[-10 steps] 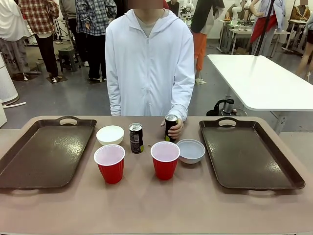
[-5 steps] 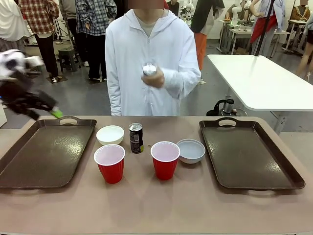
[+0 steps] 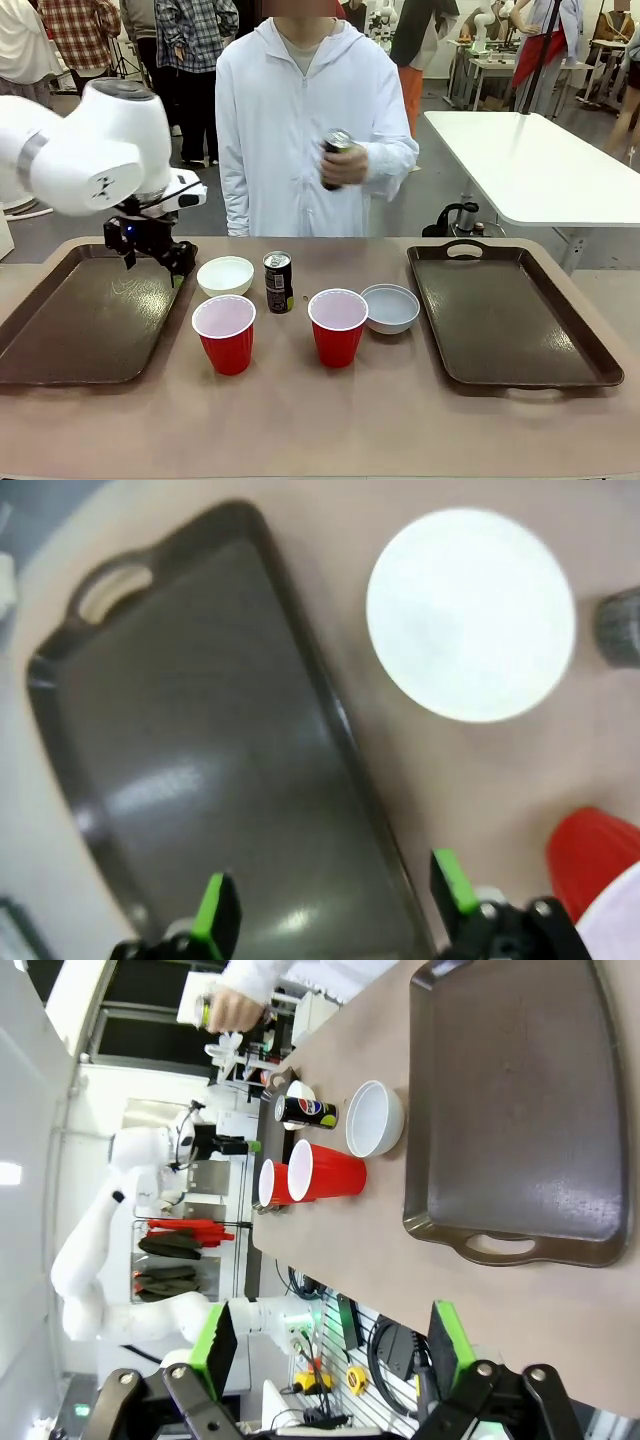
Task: Prepare tableware on both trays.
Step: Pick up a Picnic Bowl from the table and place it on a Handle tray.
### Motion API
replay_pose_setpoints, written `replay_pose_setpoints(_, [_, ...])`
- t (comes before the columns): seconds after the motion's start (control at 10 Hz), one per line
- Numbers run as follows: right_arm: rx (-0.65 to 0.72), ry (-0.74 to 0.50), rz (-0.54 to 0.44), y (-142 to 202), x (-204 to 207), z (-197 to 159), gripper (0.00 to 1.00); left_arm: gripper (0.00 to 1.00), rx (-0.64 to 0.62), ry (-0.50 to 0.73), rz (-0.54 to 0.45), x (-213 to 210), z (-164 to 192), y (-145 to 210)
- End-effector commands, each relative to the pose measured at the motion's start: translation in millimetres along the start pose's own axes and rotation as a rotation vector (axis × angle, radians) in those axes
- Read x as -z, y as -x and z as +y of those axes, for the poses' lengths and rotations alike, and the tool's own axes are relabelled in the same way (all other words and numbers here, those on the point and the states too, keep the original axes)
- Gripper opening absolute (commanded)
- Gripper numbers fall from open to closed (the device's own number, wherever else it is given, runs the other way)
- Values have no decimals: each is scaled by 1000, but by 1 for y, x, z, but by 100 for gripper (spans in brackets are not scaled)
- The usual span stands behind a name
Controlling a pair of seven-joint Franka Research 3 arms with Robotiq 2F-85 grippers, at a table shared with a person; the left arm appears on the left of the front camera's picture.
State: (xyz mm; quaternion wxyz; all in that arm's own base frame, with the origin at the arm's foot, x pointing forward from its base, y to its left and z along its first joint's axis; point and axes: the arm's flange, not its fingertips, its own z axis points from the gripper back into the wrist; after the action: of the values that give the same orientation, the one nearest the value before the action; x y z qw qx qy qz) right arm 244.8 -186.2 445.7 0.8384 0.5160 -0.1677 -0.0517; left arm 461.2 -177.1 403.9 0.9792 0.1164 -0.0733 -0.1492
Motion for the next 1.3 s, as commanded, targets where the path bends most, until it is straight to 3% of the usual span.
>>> replay_pose_setpoints(0.0, [-11, -17, -10, 0, -1, -1, 100, 100, -26, 43, 30, -14, -14, -36])
replay_pose_setpoints(0.2, [-11, -17, -10, 0, -1, -1, 100, 100, -62, 190, 99, -22, 2, -33])
replay_pose_setpoints(0.3, [-11, -17, -10, 0, -1, -1, 100, 100, -5, 56, 47, -8, -10, -31])
replay_pose_setpoints(0.8, [-11, -17, -10, 0, -1, -1, 100, 100, 4, 77, 66, -9, -9, -35])
replay_pose_setpoints(1.0, [-11, -17, -10, 0, -1, -1, 100, 100, 39, 81, -10, -2, -12, -66])
replay_pose_setpoints(1.2, [-11, -17, -10, 0, -1, -1, 100, 100, 34, 126, -21, 16, -7, -81])
